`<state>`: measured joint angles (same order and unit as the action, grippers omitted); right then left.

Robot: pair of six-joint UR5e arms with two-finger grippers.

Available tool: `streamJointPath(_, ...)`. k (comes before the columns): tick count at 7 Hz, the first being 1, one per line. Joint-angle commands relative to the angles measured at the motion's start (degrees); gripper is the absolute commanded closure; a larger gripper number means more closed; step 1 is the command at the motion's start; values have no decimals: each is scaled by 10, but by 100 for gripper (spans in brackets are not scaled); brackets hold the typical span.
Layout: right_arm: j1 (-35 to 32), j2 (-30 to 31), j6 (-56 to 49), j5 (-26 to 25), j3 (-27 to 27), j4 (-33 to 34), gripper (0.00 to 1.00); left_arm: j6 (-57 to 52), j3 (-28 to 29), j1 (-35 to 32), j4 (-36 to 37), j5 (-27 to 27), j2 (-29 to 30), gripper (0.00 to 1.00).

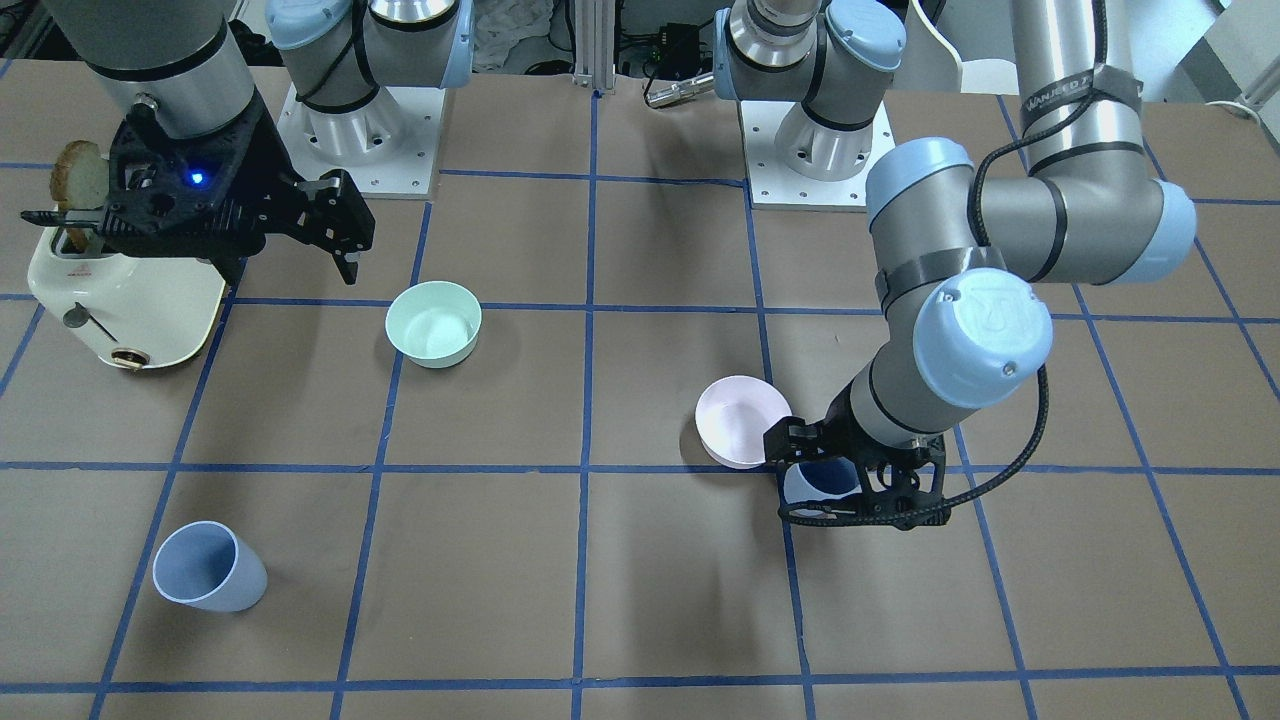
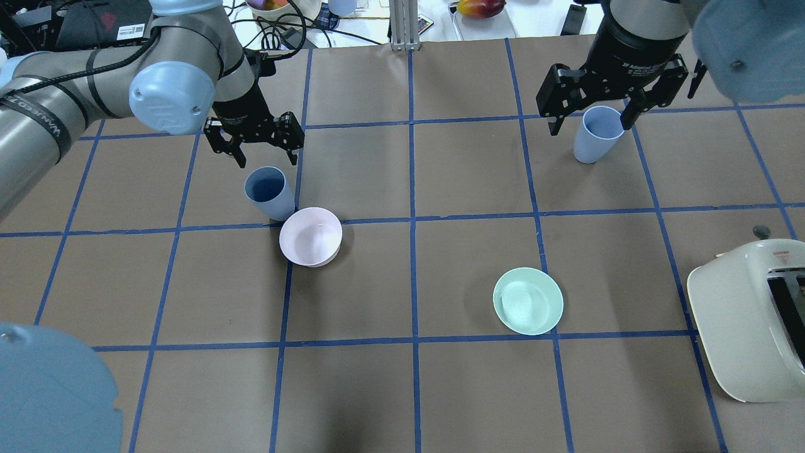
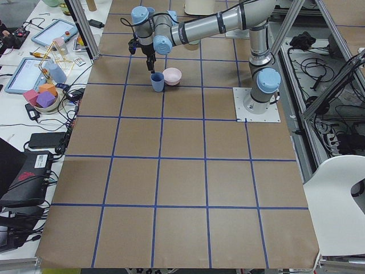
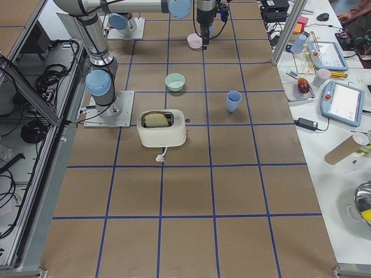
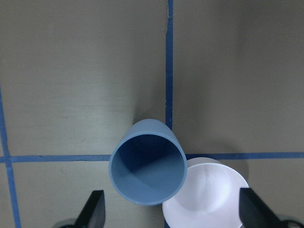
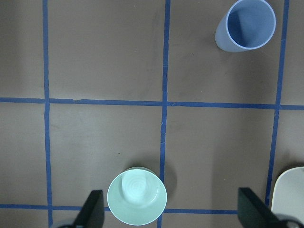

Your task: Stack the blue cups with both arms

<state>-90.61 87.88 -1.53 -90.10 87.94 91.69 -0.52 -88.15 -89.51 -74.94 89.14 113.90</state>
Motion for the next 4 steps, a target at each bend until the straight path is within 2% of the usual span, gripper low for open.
streamJointPath(1, 7, -5, 2, 1, 8, 14, 0, 6, -25, -6, 44, -1, 33, 1)
streamJointPath(2, 27, -23, -11, -2, 2, 41, 0, 3, -29, -7, 44, -1, 33, 35)
streamJointPath(4, 113, -45, -78, 6, -4, 52, 0, -4, -26, -6, 45, 0, 34, 94)
